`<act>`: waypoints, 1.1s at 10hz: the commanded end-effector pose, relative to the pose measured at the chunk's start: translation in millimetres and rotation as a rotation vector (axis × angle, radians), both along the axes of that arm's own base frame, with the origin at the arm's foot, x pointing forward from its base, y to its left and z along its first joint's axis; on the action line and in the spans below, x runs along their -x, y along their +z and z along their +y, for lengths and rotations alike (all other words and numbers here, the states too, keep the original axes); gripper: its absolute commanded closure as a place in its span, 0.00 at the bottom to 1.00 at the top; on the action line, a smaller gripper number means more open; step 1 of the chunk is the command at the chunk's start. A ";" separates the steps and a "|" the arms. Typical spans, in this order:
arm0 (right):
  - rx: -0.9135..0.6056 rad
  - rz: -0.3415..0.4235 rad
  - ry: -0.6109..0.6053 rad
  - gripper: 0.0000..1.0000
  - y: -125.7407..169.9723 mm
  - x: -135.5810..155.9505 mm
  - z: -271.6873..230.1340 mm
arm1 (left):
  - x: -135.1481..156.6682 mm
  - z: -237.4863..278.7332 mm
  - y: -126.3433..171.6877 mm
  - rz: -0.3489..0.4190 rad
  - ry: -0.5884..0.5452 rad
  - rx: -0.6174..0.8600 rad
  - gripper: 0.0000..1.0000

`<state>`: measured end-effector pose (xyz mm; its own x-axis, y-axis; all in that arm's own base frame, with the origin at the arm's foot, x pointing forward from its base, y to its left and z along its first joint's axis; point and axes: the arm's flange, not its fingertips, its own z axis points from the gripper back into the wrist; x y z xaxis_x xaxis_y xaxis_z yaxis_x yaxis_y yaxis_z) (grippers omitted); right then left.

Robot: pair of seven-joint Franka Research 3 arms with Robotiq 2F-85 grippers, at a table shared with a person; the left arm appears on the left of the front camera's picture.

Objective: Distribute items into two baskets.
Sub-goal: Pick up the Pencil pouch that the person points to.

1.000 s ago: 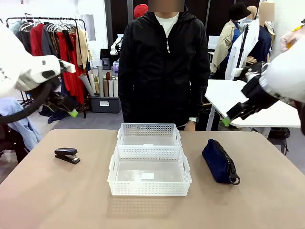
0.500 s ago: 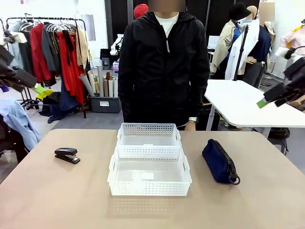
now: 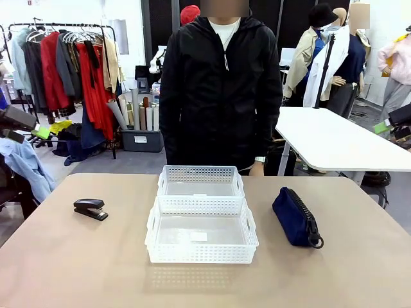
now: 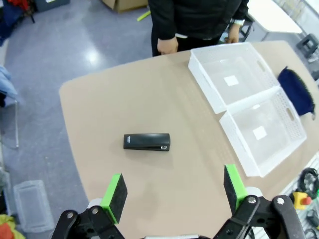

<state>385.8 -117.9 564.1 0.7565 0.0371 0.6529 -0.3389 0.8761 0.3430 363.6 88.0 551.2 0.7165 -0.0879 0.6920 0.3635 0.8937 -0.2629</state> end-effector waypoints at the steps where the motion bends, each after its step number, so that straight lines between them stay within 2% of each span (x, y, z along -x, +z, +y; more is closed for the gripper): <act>1: -0.048 -0.035 0.042 0.00 -0.1 3.1 -12.0 | 7.0 16.9 -8.3 -0.023 0.012 0.044 0.00; 4: -0.067 -0.045 0.075 0.00 -4.9 10.8 -30.9 | 15.0 28.5 -13.5 -0.015 0.019 0.088 0.00; 7: -0.062 -0.038 0.092 0.00 -4.8 12.7 -34.2 | 9.7 24.5 -12.3 -0.026 0.020 0.094 0.00; 11: -0.052 -0.020 0.061 0.00 -8.6 16.2 -29.2 | 12.9 25.7 -9.6 -0.002 0.045 0.082 0.00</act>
